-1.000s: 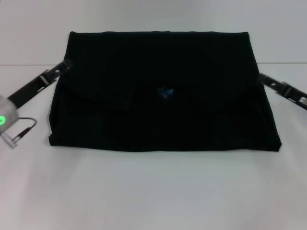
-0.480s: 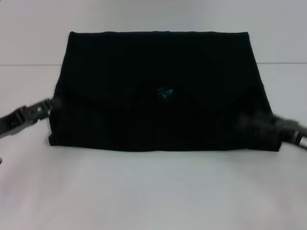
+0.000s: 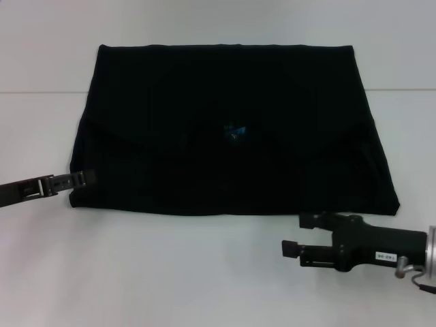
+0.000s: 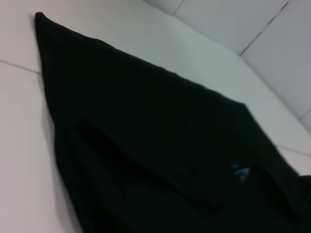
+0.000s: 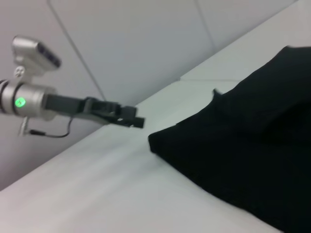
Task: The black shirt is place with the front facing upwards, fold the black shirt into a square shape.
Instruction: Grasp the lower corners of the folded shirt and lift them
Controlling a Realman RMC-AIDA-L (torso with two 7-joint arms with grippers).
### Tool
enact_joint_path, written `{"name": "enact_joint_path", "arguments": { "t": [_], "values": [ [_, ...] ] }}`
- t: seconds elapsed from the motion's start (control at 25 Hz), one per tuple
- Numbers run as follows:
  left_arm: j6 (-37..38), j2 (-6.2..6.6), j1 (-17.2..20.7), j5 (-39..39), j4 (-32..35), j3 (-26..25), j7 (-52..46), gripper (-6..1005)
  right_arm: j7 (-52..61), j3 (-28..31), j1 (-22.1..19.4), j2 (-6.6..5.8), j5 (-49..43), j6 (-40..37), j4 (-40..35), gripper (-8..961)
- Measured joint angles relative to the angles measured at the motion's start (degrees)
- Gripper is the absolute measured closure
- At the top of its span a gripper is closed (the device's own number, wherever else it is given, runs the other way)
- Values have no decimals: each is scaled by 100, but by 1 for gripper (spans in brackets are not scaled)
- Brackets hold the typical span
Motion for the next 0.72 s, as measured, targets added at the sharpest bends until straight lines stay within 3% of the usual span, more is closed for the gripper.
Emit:
{"name": "enact_joint_path", "arguments": {
  "t": [0.4, 0.72],
  "values": [
    [-1000, -60, -65, -13, -281, 390, 15, 103, 46, -42, 49, 35, 17, 29, 5, 40],
    [-1242, -86, -94, -35, -443, 454, 28, 102, 55, -21, 77, 35, 29, 43, 6, 49]
  ]
}}
